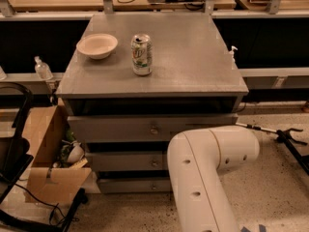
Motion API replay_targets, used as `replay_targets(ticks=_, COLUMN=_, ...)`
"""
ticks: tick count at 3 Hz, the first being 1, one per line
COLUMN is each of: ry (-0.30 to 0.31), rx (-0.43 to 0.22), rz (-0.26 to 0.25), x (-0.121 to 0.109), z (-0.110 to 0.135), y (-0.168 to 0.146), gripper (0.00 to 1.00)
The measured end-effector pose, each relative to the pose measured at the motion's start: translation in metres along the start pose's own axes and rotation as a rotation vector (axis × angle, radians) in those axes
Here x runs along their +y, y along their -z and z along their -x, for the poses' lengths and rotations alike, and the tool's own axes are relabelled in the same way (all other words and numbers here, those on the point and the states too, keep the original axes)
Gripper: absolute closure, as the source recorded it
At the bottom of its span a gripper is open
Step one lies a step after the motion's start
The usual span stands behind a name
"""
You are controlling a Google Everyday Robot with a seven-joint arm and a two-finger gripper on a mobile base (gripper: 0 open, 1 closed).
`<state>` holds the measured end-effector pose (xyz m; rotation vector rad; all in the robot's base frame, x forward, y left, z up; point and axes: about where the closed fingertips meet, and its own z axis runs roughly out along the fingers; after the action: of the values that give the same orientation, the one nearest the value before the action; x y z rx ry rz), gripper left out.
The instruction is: Open bottom drawer
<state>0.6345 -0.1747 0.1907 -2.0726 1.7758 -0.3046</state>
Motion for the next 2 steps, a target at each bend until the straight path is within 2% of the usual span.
replay_targets(ticks=2, ry=-0.005, rx=0.021, rz=0.069, x=0.028, z=0.001, y=-0.006, gripper=0.00)
